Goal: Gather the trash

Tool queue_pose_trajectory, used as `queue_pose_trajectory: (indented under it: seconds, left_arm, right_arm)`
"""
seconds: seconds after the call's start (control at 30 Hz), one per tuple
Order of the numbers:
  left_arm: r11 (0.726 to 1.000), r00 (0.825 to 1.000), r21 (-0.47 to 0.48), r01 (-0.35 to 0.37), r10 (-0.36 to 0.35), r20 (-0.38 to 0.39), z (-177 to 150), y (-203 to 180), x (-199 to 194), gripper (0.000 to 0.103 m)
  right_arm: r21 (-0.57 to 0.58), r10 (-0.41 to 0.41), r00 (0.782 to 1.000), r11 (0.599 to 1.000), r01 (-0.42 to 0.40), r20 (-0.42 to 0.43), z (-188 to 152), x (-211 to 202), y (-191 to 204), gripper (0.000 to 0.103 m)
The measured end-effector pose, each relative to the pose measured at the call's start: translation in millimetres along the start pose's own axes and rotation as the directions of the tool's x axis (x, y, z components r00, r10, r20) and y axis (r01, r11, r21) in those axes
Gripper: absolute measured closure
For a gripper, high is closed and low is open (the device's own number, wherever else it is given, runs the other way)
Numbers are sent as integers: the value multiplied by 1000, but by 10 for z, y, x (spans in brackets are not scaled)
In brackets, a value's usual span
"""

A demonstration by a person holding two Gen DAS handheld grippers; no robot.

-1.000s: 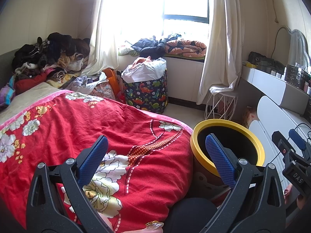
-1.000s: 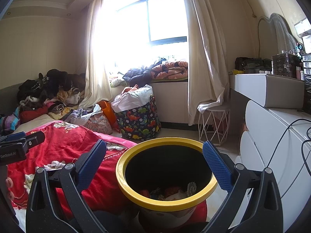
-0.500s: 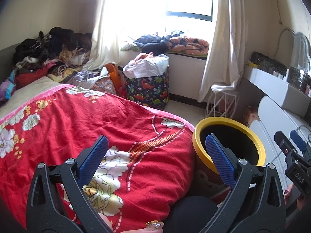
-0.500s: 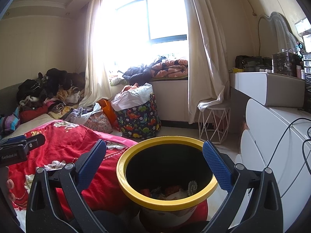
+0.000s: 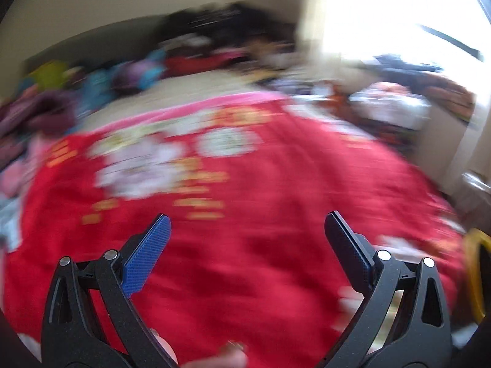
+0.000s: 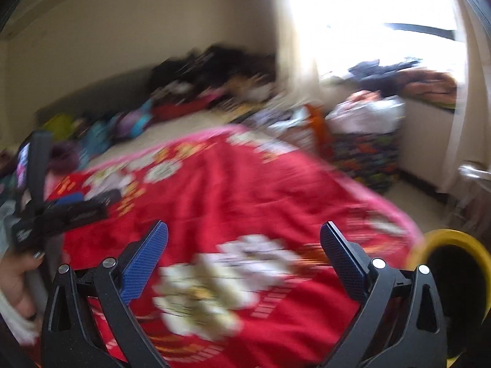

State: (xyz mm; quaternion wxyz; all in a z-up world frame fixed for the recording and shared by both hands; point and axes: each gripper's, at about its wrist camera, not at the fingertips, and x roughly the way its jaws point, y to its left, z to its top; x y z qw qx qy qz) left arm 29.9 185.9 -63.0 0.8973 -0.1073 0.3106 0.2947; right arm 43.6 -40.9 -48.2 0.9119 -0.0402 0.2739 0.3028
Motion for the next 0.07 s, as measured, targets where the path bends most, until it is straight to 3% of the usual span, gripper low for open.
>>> queue_pose_trajectory:
  seconds: [0.07]
  left_arm:
    - [992,994,-62,-108,105,-42,15,453,261,11]
  right_arm:
    - [-40,121,984,991,-127,-134,57,484,437,6]
